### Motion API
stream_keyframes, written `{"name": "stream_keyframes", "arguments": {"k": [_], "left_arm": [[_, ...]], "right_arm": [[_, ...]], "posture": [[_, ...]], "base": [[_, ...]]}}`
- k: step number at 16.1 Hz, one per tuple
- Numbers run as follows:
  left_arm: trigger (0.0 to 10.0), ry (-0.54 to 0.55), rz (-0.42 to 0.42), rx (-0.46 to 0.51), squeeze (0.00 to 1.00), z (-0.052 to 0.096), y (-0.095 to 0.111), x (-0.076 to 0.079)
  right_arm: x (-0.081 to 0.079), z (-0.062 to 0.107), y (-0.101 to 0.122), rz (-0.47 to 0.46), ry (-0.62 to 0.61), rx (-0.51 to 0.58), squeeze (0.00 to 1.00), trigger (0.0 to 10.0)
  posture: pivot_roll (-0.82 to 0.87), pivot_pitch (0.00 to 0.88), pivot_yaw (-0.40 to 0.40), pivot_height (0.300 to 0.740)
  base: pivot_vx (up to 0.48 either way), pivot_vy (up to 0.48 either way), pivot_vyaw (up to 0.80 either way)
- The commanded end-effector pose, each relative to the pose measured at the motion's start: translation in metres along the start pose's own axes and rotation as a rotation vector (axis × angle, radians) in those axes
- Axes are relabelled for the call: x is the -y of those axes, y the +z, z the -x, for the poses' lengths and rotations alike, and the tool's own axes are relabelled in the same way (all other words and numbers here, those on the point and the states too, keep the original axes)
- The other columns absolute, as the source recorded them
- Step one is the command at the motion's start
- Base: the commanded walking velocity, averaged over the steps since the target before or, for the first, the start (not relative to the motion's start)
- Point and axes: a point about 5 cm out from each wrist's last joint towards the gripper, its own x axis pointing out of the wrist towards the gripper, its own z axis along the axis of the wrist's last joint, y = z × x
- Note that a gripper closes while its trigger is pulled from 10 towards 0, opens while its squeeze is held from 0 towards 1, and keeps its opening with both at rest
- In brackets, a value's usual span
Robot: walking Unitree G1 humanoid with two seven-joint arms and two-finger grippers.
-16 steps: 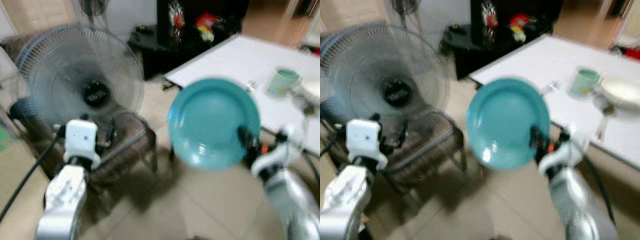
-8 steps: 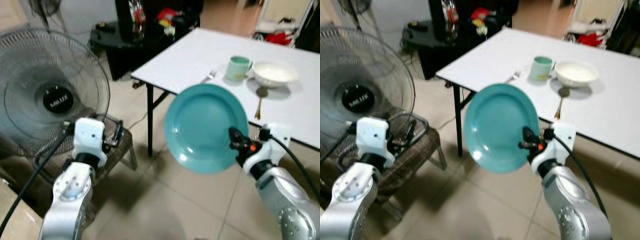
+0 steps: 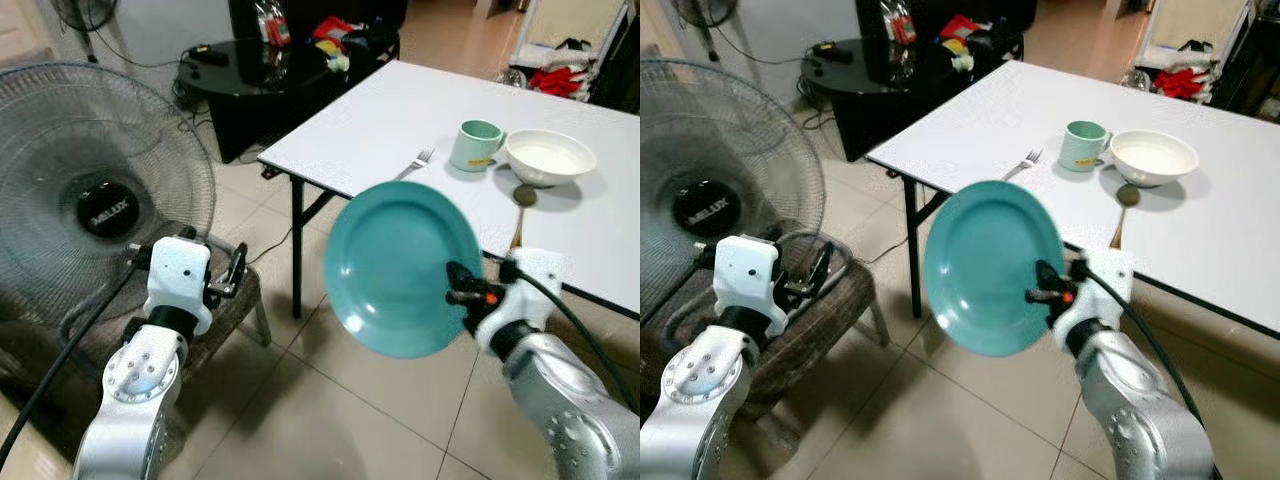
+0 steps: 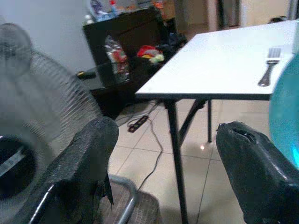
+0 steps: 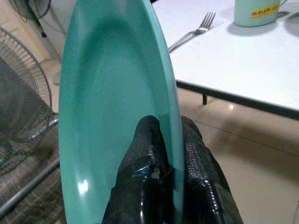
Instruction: Setting the table
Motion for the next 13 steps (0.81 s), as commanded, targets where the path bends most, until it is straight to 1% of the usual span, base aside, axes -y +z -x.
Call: {"name": "stream_keyframes", "arguments": {"k": [1, 3, 6, 10, 13], "left_arm": [[10.0, -0.019, -0.008, 0.003, 0.0, -0.0022, 0.0013, 0.003], [10.0, -0.018, -0.004, 0.007, 0.0, -0.0031, 0.0017, 0.002], [10.0, -0.015, -0.007, 0.009, 0.0, -0.0034, 0.0017, 0.0012], [10.0, -0.018, -0.002, 0.013, 0.0, -0.0029, 0.0019, 0.0022], [10.0, -0.024, 0.001, 0.014, 0.0, -0.0052, 0.0014, 0.0042]], "right_arm": [[0.0022, -0.0002, 0.0055, 0.01, 0.001, 0.024, 0.0, 10.0], [0.0004, -0.0022, 0.01, 0.009, 0.019, 0.043, 0.0, 10.0], [-0.0028, -0.0042, 0.0145, 0.013, 0.045, 0.06, 0.0, 10.0], [-0.0014, -0.0038, 0.0143, 0.007, 0.049, 0.052, 0.0, 10.0], [-0.0007, -0.0044, 0.0126, -0.001, 0.054, 0.044, 0.0, 10.0]], "posture": [[-0.02, 0.0, 0.029, 0.74], [-0.02, 0.0, 0.026, 0.74], [-0.02, 0.0, 0.026, 0.74], [-0.01, 0.0, 0.023, 0.74], [-0.02, 0.0, 0.013, 0.74]], "base": [[0.304, 0.0, -0.78], [0.307, 0.0, -0.6], [0.306, 0.0, 0.0], [0.306, 0.0, 0.0], [0.307, 0.0, -0.8]]}}
